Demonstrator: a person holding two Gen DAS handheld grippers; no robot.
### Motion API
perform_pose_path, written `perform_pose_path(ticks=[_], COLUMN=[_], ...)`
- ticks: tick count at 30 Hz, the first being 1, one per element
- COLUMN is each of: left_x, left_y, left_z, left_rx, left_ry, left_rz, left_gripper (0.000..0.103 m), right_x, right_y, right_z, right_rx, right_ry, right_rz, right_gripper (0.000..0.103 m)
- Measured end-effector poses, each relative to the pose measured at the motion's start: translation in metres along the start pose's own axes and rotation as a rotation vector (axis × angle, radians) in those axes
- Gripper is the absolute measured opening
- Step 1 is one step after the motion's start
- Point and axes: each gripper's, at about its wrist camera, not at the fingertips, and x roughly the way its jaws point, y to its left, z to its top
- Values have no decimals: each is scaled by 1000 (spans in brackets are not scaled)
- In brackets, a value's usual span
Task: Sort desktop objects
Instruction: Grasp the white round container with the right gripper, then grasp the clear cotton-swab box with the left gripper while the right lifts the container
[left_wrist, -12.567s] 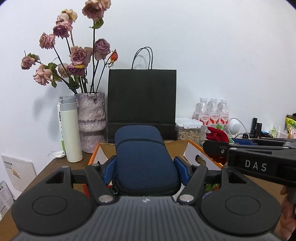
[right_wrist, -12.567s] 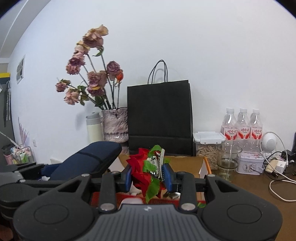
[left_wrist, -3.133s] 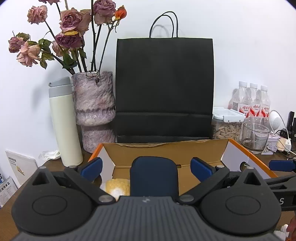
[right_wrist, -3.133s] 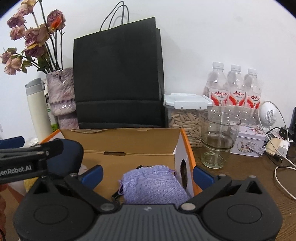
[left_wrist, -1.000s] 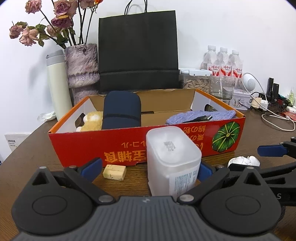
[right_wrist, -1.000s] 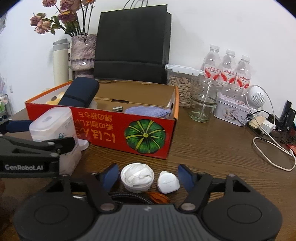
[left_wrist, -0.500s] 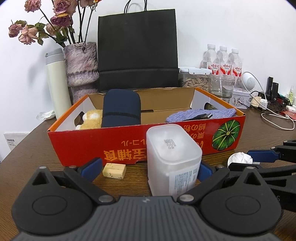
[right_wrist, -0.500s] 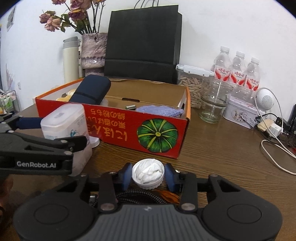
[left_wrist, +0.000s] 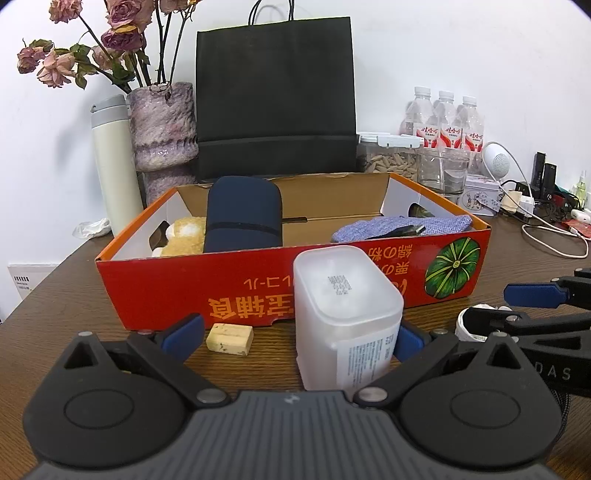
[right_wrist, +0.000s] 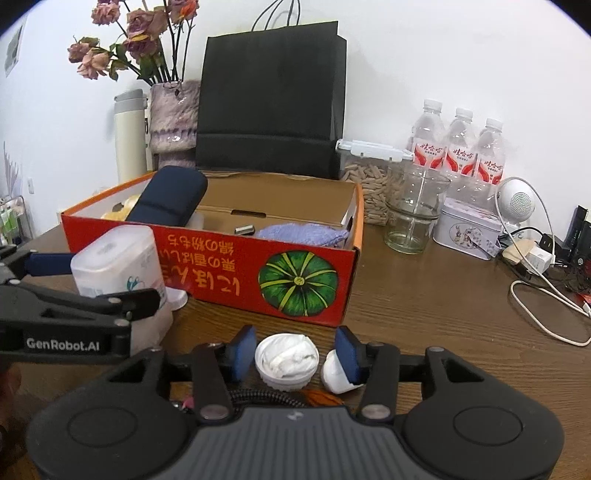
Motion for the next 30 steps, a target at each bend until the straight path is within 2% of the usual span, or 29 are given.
perform_pose_path(ticks=[1, 4, 9, 10, 25, 30], left_x=[0, 0, 0, 1, 2, 2], left_y=[0, 0, 1, 1, 1, 4], left_z=[0, 0, 0, 0, 0, 0], left_rx=[-1, -3, -4, -4, 0, -4], left_ry=[0, 2, 7, 8, 18, 18], left_rz=[0, -3, -2, -1, -2, -29], left_gripper=[103, 103, 103, 103, 103, 103], right_x=[1, 3, 2, 2, -6, -6], right_y=[0, 4, 7, 7, 2, 1], right_z=[0, -1, -2, -2, 1, 2], right_rx=[-2, -21, -41, -40, -16, -10], right_ry=[5, 20, 20, 18, -19, -21], right_rz=[7, 20, 27, 27, 42, 38], right_gripper=[45, 30, 21, 10, 5, 5])
